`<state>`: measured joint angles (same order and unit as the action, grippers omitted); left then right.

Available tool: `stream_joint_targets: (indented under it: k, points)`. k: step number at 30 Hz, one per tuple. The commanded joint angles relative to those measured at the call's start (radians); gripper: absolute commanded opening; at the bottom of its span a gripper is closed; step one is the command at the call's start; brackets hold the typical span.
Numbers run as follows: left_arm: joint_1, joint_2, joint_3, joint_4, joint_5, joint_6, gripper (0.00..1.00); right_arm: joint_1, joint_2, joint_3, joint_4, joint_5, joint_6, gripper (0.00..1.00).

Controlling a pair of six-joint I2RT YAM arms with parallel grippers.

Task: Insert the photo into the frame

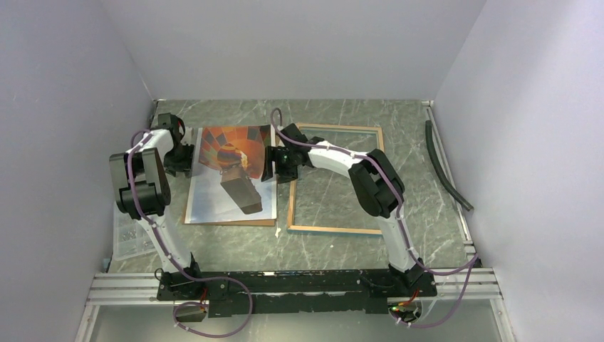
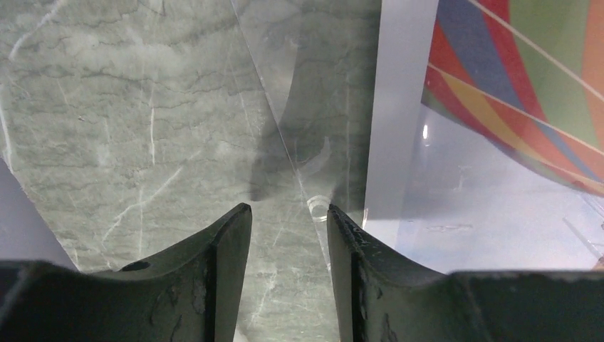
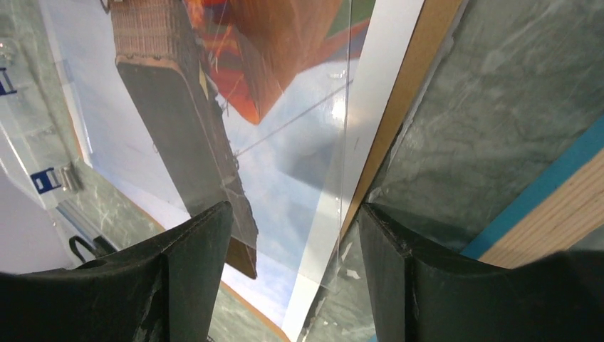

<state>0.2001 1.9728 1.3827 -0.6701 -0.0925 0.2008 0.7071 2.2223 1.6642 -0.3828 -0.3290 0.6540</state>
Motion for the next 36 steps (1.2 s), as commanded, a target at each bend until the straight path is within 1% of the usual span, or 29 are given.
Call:
stream_joint_targets:
  k: [1, 4, 7, 10, 25, 28, 31, 36]
  points:
    - [-0.022, 0.007, -0.062, -0.006, 0.108, -0.031, 0.48, -0.003, -0.073, -0.067, 0.040, -0.064, 0.034, 0.69]
    - [-0.022, -0.009, -0.084, -0.009, 0.148, -0.032, 0.44, 0.001, -0.098, -0.109, 0.062, -0.081, 0.052, 0.68]
    - [-0.022, -0.024, -0.104, -0.004, 0.171, -0.028, 0.39, 0.005, -0.125, -0.144, 0.069, -0.078, 0.061, 0.68]
    - [-0.022, -0.035, -0.125, 0.007, 0.180, -0.026, 0.37, 0.004, -0.151, -0.168, 0.072, -0.076, 0.064, 0.67]
    - [-0.022, -0.069, -0.143, 0.017, 0.151, -0.012, 0.35, 0.024, -0.212, -0.133, 0.007, -0.060, 0.053, 0.65]
    - [-0.022, -0.071, -0.146, 0.018, 0.148, -0.010, 0.34, 0.026, -0.226, -0.126, 0.007, -0.076, 0.059, 0.62]
    - [-0.022, -0.074, -0.143, 0.015, 0.151, -0.011, 0.34, 0.026, -0.257, -0.136, 0.044, -0.111, 0.079, 0.60]
    - [-0.022, -0.077, -0.139, 0.012, 0.154, -0.010, 0.34, 0.021, -0.305, -0.179, 0.197, -0.199, 0.160, 0.59]
